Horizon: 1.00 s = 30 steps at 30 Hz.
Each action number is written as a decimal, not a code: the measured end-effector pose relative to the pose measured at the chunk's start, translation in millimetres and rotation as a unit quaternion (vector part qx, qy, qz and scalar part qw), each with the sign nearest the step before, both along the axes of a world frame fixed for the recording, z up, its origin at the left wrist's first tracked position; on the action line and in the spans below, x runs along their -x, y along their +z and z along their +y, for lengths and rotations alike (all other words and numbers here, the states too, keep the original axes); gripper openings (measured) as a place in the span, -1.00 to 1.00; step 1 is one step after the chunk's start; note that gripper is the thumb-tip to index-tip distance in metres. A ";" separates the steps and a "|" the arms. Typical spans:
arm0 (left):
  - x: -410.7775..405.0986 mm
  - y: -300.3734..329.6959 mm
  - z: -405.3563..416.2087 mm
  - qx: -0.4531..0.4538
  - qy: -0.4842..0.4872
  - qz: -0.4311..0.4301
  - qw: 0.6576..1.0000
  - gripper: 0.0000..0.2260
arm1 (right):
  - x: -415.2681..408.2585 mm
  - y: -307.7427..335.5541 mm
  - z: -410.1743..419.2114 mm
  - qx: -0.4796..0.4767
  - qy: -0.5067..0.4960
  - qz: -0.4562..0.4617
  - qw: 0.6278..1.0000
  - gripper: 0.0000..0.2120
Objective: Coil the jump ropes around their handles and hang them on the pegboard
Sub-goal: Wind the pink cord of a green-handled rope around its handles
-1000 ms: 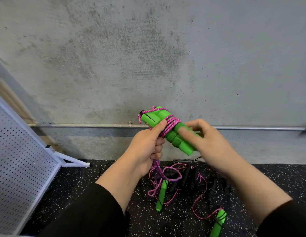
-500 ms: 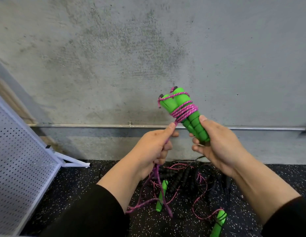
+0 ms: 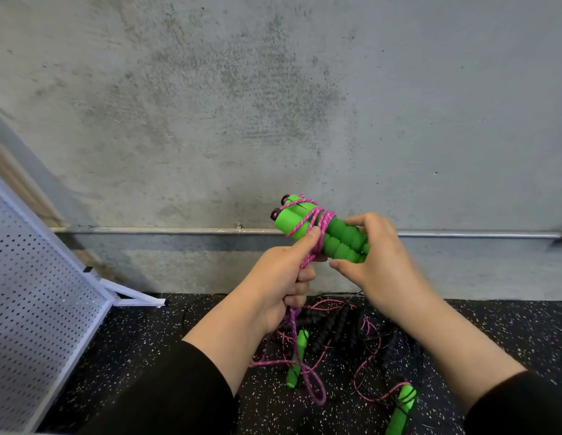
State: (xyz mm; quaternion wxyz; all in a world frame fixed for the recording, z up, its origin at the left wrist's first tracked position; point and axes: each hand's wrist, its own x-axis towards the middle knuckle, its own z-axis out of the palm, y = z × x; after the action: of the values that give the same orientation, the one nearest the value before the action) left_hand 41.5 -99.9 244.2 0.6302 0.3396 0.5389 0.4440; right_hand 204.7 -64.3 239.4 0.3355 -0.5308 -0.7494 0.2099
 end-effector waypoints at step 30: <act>-1.6 3.0 -1.4 -0.017 -0.045 0.045 0.998 -0.40 | -8.5 7.5 5.6 0.149 0.018 0.186 0.971 -0.75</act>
State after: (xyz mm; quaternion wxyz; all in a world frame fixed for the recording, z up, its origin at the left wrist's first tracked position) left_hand 43.1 -101.3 247.2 0.6189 0.3938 0.5429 0.4088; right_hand 213.2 -58.8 246.8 0.3822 -0.5132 -0.6434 0.4202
